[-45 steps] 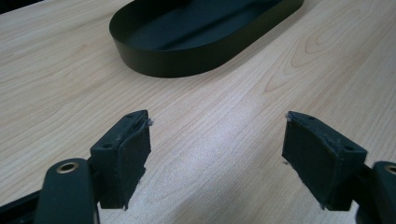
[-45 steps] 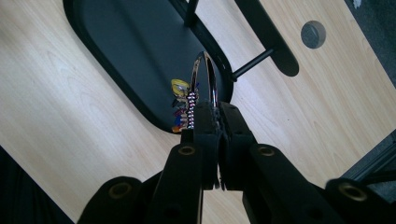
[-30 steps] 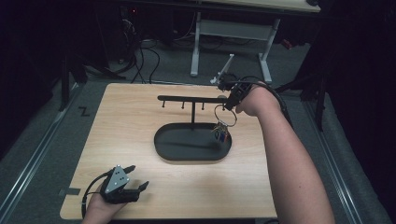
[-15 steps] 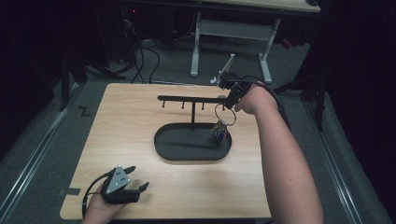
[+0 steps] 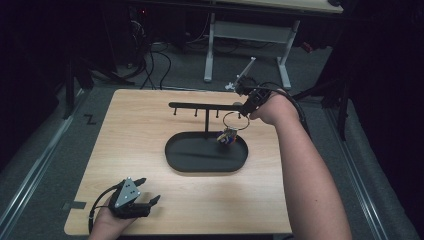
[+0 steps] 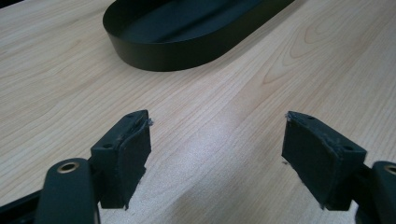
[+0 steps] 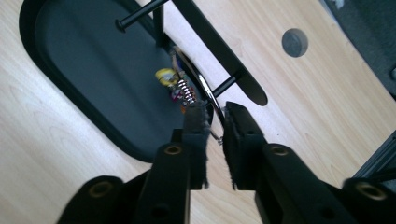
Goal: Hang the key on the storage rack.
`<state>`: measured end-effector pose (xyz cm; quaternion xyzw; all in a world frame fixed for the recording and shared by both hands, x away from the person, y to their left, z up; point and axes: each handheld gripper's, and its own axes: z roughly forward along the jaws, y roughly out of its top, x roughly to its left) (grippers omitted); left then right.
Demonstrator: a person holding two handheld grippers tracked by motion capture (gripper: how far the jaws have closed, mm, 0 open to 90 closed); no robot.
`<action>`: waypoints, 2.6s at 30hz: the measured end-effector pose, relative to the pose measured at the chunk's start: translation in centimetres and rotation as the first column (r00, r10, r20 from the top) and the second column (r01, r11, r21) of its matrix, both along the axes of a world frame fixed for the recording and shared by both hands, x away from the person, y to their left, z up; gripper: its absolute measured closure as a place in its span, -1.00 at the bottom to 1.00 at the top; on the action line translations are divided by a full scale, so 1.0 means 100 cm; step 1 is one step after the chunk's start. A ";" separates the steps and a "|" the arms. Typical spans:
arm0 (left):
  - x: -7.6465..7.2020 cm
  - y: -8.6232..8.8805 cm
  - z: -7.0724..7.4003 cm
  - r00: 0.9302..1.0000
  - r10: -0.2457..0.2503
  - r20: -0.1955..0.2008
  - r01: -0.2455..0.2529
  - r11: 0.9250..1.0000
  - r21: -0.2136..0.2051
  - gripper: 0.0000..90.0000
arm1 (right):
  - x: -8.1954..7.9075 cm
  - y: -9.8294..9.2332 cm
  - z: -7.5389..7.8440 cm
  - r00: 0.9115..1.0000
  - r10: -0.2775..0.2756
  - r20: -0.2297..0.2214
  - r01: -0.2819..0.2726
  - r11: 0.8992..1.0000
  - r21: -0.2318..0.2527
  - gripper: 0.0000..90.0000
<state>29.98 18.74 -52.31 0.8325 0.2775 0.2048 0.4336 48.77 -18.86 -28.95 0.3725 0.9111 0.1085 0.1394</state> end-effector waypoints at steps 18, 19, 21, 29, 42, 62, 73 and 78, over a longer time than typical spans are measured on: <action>0.004 -0.004 -0.001 1.000 -0.014 -0.008 0.014 1.000 -0.005 -0.46 | -0.025 -0.028 -0.035 0.992 -0.102 0.068 0.092 0.986 0.136 -0.06; 0.004 -0.005 -0.001 1.000 -0.015 -0.007 0.015 1.000 -0.004 -0.46 | -0.027 -0.030 -0.037 0.992 -0.103 0.071 0.092 0.985 0.143 -0.08; 0.004 -0.005 -0.002 1.000 -0.014 -0.005 0.014 1.000 -0.005 -0.46 | -0.029 -0.032 -0.042 0.990 -0.116 0.074 0.103 0.983 0.153 -0.13; 0.004 -0.006 -0.001 1.000 -0.016 -0.004 0.016 1.000 0.001 -0.46 | -0.041 -0.035 -0.061 0.983 -0.150 0.109 0.125 0.970 0.209 -0.24; 0.003 -0.007 -0.002 1.000 -0.020 0.004 0.019 1.000 0.009 -0.46 | -0.068 -0.029 -0.104 0.945 -0.212 0.248 0.156 0.961 0.228 -0.69; 0.003 -0.010 -0.002 0.999 -0.028 0.017 0.027 0.999 0.020 -0.47 | -0.141 -0.063 -0.192 0.912 -0.325 0.250 0.170 0.854 0.491 -0.76; 0.004 -0.012 -0.002 1.000 -0.013 0.009 0.013 1.000 0.006 -0.48 | -0.218 -0.080 -0.232 0.863 -0.383 0.329 0.166 0.831 0.532 -0.65; 0.003 -0.014 -0.002 1.000 -0.024 0.014 0.024 0.999 0.021 -0.48 | -0.212 -0.078 -0.235 0.870 -0.374 0.322 0.158 0.829 0.536 -0.66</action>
